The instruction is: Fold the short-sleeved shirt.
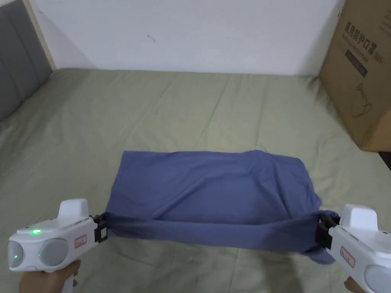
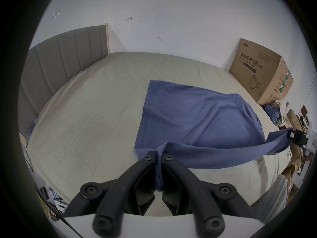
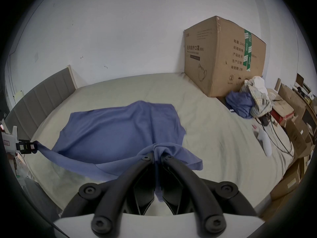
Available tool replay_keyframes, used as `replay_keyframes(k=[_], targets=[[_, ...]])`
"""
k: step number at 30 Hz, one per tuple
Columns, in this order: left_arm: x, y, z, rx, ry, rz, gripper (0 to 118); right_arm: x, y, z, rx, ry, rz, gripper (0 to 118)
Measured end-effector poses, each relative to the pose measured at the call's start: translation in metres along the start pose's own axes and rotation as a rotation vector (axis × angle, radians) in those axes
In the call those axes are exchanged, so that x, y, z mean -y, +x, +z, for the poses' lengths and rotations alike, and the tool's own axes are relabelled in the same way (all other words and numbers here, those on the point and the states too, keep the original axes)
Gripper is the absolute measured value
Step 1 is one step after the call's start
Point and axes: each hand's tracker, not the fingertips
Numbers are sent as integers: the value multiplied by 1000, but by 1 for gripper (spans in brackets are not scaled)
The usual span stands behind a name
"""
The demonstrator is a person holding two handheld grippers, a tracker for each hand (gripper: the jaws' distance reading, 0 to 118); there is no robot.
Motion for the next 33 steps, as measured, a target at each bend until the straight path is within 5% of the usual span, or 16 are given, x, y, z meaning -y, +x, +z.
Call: replay_keyframes(k=[16,22,23,25,27,29,33], targets=[[-44,1,-156,-23,-235,17,3,-15,9,-165,53,-257,33,3],[-43,13,-163,-52,-257,-28,5,-3,15,-195,87,-350,13,3],[-43,13,-160,-52,-254,-34,12,-4,15,-193,85,-346,8,4],[-48,13,-149,-56,-240,-28,34,-10,13,-183,93,-316,0,15],[-54,14,-136,-119,-199,-5,74,-22,-2,-151,99,-251,11,58],[-62,14,-112,-103,-118,6,83,-35,-7,-126,99,-163,38,82],[-80,23,-53,-90,36,-18,83,-62,-12,-66,80,13,72,83]])
